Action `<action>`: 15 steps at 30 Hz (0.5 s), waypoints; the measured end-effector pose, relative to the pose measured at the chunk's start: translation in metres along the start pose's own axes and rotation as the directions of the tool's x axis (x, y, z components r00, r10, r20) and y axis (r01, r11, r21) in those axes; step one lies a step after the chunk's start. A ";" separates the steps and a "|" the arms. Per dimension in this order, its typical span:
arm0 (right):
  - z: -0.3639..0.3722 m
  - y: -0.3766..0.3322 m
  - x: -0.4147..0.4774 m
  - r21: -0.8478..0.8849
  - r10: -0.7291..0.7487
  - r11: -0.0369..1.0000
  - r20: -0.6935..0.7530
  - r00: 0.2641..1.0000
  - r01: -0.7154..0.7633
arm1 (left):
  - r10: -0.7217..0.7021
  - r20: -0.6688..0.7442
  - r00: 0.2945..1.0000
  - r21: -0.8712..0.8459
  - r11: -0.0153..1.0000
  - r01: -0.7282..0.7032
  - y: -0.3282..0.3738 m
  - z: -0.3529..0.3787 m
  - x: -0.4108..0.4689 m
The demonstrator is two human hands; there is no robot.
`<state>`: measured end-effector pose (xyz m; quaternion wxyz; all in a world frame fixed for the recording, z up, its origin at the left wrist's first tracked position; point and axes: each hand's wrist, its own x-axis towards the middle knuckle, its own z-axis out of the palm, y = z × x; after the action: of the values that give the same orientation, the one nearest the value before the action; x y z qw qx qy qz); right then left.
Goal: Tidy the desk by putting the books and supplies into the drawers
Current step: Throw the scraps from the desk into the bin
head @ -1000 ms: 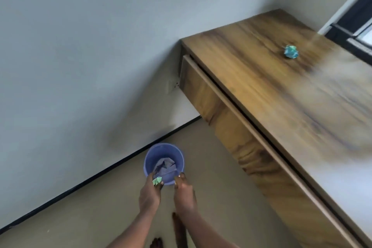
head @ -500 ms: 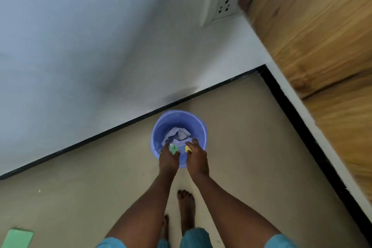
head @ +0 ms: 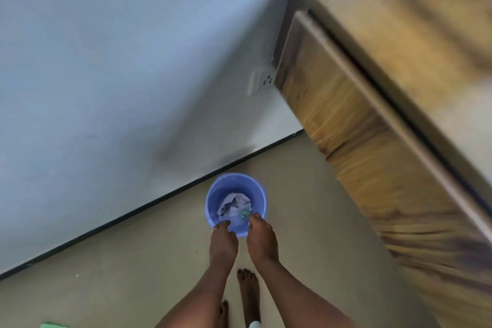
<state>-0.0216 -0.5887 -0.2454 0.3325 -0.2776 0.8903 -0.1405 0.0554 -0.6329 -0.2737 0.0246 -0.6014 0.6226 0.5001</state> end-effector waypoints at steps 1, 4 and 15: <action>-0.013 -0.006 -0.010 -0.038 -0.032 0.999 -0.012 0.999 0.032 | 0.035 -0.014 0.999 -0.017 0.999 -0.035 0.012 -0.008 -0.012; -0.051 -0.022 -0.038 -0.132 -0.133 0.983 -0.049 0.990 0.126 | 0.108 -0.044 0.993 -0.038 0.993 -0.109 0.051 -0.031 -0.048; -0.216 -0.064 -0.141 -0.332 -0.508 0.859 -0.455 0.731 0.390 | 0.575 -0.063 0.816 0.286 0.793 -0.537 0.192 -0.102 -0.169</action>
<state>-0.0522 -0.5433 0.0145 -0.0010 -0.4702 0.8616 -0.1911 0.0114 -0.6200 -0.0024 -0.0927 -0.4180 0.8311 0.3550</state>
